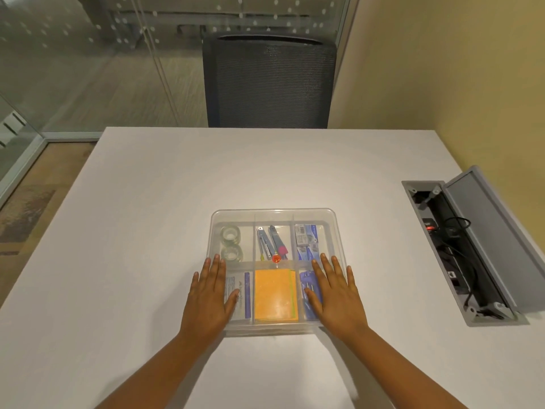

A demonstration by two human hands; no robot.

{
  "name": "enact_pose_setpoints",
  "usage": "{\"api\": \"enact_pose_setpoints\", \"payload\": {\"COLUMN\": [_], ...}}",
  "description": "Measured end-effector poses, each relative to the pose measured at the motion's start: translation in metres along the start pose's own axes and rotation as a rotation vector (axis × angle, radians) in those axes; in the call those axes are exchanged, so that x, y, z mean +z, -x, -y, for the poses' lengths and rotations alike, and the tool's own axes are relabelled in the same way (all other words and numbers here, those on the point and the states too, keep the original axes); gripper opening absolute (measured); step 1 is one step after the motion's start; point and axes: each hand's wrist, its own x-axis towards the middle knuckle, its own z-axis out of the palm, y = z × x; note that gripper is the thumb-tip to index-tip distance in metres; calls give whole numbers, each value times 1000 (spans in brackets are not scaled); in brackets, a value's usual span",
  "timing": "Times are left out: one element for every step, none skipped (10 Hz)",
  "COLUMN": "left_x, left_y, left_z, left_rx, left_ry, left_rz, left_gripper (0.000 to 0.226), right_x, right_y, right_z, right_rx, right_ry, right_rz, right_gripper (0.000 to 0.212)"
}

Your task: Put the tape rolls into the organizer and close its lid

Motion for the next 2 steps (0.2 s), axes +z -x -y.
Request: {"api": "enact_pose_setpoints", "payload": {"left_x": [-14,-26], "left_y": [-5,-10], "left_z": [-11,-19], "left_rx": [32,41], "left_ry": [-19,-23], "left_rz": [-53,-97], "left_gripper": [80,79], "right_x": [-12,-21], "right_y": [-1,-3], "right_z": [1,2], "right_rx": [0,9], "right_ry": [-45,-11], "right_rz": [-6,-35], "right_gripper": [78,87]}}
